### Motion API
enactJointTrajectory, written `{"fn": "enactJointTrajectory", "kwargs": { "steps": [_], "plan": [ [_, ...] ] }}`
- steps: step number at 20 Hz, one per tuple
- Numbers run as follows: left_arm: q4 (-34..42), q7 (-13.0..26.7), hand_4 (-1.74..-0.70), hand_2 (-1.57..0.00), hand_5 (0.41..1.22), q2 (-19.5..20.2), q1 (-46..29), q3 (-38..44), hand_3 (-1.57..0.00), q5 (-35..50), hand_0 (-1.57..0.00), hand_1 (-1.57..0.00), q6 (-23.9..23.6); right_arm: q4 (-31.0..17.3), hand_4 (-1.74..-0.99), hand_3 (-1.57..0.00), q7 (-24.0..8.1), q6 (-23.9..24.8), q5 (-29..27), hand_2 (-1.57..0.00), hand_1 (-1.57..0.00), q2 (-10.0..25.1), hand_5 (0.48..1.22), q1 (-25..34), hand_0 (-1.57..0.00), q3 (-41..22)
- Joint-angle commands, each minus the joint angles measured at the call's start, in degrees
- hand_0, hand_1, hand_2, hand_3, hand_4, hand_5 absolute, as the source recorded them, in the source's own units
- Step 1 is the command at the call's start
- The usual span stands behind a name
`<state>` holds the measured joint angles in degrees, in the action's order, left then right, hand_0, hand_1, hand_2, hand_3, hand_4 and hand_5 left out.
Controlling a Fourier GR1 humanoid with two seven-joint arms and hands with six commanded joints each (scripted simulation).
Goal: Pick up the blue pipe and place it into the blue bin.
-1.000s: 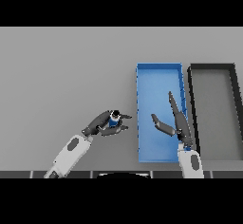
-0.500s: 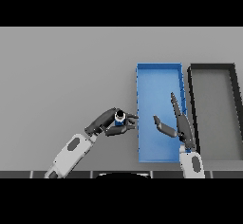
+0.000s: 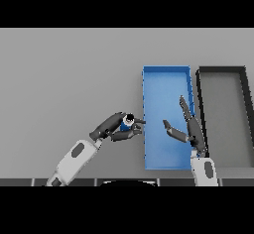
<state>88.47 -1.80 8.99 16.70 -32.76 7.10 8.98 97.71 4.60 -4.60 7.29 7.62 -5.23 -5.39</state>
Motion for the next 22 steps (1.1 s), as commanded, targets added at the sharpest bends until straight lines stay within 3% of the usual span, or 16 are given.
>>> {"fn": "enactJointTrajectory", "kwargs": {
  "steps": [1, 4, 7, 8, 10, 13, 16, 22],
  "plan": [
    [0.0, 0.1, -1.74, -1.57, 1.22, 0.3, 0.1, 0.1, -1.5, -0.3, -1.57, -1.57, 0.0, 1.1, -1.196, 0.0, 1.2, -2.3, -2.8, 0.0, 0.0, 0.1, 0.622, -0.5, 0.0, 0.1],
    [1.0, -1.0, -1.74, -1.57, 1.22, 0.9, -0.6, -0.1, -1.5, 0.1, -1.57, -1.57, 0.8, 5.6, -1.231, 0.0, -1.5, -11.6, -15.0, 0.0, 0.0, 3.9, 0.572, 2.4, 0.0, 1.2],
    [1.2, -0.4, -1.74, -1.57, 1.221, 0.8, -0.7, -0.5, -1.49, -0.1, -1.57, -1.57, 0.8, 11.4, -1.303, 0.0, -8.6, -17.6, -23.1, 0.0, 0.0, 9.2, 0.515, 6.1, 0.0, 0.0],
    [0.5, -0.2, -1.74, -1.57, 1.221, 0.2, -0.2, -0.4, -1.49, -0.3, -1.57, -1.57, 0.6, 12.4, -1.314, 0.0, -12.1, -18.5, -25.2, 0.0, 0.0, 9.9, 0.5, 8.0, 0.0, -1.1],
    [0.4, -1.1, -1.74, -1.57, 1.221, 0.5, 0.0, -0.3, -1.49, -0.8, -1.57, -1.57, 0.7, 14.0, -1.314, 0.0, -15.6, -20.9, -27.5, 0.0, 0.0, 11.9, 0.5, 11.1, 0.0, -2.8],
    [0.5, -0.8, -1.74, -1.57, 1.221, 0.5, 0.3, -0.3, -1.48, -0.7, -1.57, -1.57, 1.0, 14.2, -1.314, 0.0, -19.5, -22.7, -28.4, 0.0, 0.0, 11.6, 0.51, 16.4, 0.0, -6.2],
    [1.3, -1.0, -1.74, -1.57, 1.221, 1.2, -0.2, 0.1, -1.49, -0.2, -1.57, -1.57, 1.4, 12.3, -1.294, 0.0, -20.0, -24.9, -24.8, 0.0, 0.0, 10.1, 0.523, 20.3, 0.0, -9.7],
    [-0.1, -1.9, -1.74, -1.57, 1.221, 0.7, 0.3, 0.0, -1.53, 0.8, -1.57, -1.57, 3.5, 8.8, -1.227, 0.0, -23.8, -26.6, -24.9, 0.0, 0.0, 5.6, 0.532, 27.6, 0.0, -14.2]
  ]
}}
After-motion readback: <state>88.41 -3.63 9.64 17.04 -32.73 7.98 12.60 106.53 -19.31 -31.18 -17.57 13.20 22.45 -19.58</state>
